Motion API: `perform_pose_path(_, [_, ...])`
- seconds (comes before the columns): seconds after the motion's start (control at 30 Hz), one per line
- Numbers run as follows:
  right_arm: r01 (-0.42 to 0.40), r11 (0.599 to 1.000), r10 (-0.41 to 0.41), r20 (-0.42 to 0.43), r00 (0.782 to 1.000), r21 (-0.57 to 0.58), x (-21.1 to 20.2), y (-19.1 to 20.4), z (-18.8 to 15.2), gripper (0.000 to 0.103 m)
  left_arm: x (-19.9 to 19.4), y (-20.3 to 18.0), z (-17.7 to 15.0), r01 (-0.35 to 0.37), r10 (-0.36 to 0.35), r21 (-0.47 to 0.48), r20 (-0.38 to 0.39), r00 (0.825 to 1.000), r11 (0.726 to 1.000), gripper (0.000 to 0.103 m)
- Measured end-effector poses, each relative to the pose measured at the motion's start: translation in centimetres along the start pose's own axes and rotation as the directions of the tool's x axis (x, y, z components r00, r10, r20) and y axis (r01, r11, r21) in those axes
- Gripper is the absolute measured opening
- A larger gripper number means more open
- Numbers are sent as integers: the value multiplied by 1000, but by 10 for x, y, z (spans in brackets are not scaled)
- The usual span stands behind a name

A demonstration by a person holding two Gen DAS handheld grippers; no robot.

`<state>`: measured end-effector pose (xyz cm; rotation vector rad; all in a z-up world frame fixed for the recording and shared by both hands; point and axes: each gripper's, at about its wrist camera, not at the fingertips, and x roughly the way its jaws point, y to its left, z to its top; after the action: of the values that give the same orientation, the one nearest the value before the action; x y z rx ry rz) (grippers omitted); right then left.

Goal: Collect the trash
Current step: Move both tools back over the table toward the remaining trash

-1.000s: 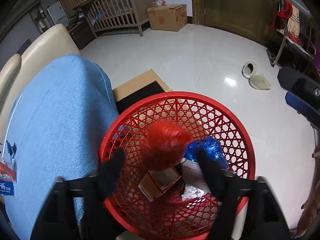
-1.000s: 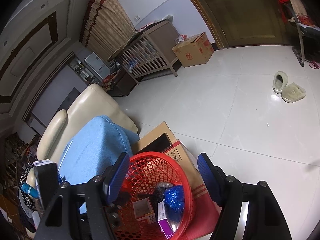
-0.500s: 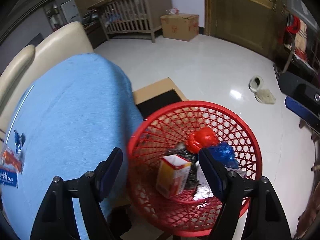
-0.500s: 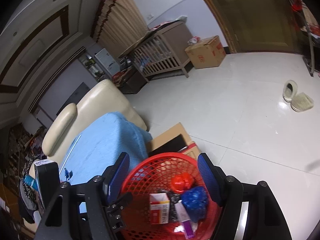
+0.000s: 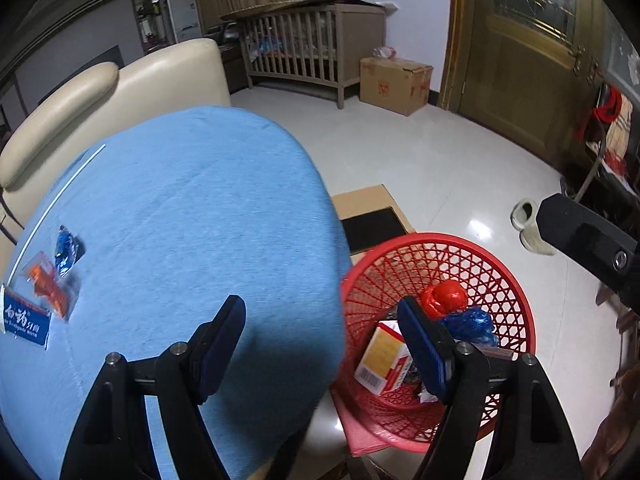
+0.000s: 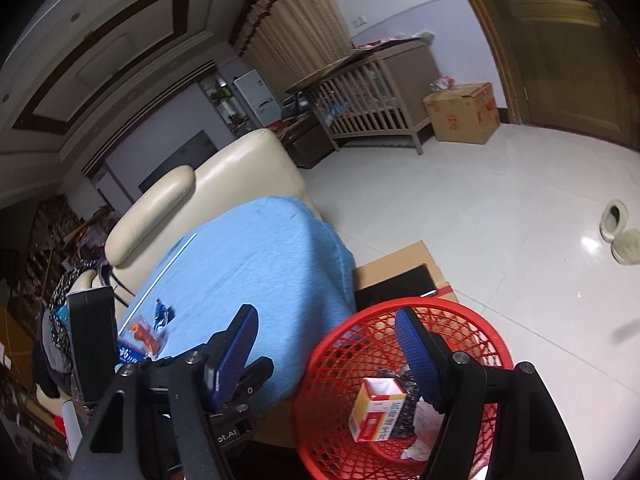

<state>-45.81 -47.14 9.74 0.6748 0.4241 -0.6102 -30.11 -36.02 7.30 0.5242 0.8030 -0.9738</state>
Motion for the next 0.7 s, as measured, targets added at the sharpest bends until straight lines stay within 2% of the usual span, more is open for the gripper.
perform_pose_path(0.2, [-2, 999, 1, -16, 1000, -41, 9, 22, -2, 75, -8, 48, -16, -26, 27, -85, 13, 1000, 996, 79])
perform_pose_path(0.37, [-15, 996, 9, -64, 998, -87, 28, 46, -10, 75, -15, 110, -35, -94, 99, -195, 15, 995, 976, 79])
perform_pose_path(0.5, [-30, 992, 16, -110, 994, -127, 47, 67, -19, 74, -27, 168, -53, -171, 184, -276, 21, 983, 946, 79])
perform_pose_path(0.57, [-40, 988, 19, -135, 991, -149, 56, 79, -25, 74, -36, 204, -64, -211, 229, -326, 18, 973, 922, 79])
perform_pose_path(0.7, [-76, 976, 35, -195, 980, -204, 77, 108, -36, 74, -46, 259, -83, -250, 278, -406, 10, 961, 879, 79])
